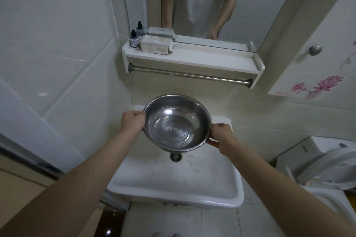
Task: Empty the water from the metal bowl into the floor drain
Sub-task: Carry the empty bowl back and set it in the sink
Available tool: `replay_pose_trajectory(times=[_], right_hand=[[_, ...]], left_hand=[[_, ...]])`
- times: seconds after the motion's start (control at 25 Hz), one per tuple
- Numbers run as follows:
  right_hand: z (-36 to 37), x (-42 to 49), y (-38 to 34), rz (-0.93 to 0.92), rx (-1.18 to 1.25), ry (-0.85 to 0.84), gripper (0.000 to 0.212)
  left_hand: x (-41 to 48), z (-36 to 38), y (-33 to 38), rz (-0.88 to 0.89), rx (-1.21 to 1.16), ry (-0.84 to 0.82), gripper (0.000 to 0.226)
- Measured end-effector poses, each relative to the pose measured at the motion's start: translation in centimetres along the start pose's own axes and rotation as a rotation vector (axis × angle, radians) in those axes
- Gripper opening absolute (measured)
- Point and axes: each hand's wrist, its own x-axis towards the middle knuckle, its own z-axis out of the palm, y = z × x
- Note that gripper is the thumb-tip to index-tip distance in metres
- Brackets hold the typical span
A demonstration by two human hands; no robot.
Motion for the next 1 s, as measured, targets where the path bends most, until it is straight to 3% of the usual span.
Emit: replay_pose_trajectory(times=[1.0], right_hand=[[0.7, 2.1, 9.3, 0.147, -0.116, -0.063, 0.019]], left_hand=[[-1.7, -0.2, -9.9, -0.156, 0.135, 0.001, 0.015]])
